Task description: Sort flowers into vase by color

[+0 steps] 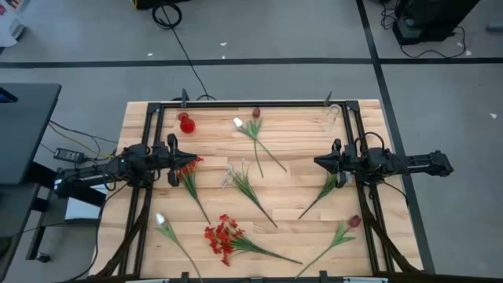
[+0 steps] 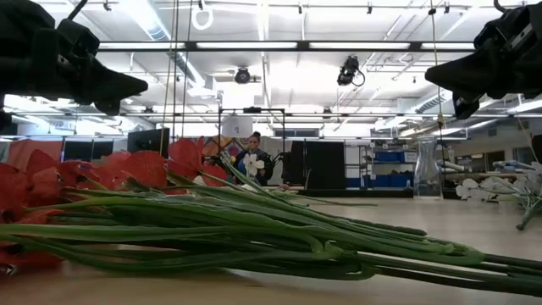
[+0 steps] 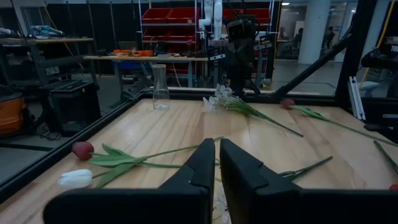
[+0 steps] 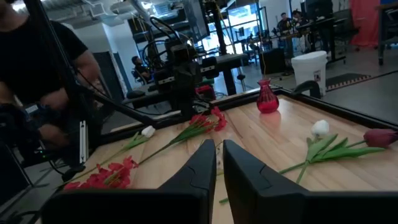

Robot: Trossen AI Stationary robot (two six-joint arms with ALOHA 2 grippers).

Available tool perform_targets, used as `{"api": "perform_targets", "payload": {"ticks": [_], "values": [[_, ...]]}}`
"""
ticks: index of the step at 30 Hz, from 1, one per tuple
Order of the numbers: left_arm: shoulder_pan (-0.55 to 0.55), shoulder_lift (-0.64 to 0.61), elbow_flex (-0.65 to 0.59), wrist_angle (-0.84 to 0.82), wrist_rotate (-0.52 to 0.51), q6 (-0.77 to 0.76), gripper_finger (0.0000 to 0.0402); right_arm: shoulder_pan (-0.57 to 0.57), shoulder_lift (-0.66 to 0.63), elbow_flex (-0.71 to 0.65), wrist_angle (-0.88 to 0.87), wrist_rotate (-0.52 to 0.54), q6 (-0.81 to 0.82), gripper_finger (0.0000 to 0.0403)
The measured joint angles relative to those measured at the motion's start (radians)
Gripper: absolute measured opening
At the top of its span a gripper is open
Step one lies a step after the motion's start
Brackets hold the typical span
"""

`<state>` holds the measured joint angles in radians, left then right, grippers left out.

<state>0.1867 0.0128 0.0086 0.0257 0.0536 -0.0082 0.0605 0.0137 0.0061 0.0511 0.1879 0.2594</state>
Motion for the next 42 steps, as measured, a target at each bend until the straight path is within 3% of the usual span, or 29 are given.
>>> {"api": "perform_targets", "payload": {"ticks": [33,42], "values": [[0.0,0.0,0.0,0.0,0.0,0.0,0.0032,0.0,0.0,0.0,0.0,0.0,0.0,0.004],[0.0,0.0,0.0,0.016,-0.002,0.088,0.0032,0.0,0.0,0.0,0.0,0.0,0.0,0.004]]}}
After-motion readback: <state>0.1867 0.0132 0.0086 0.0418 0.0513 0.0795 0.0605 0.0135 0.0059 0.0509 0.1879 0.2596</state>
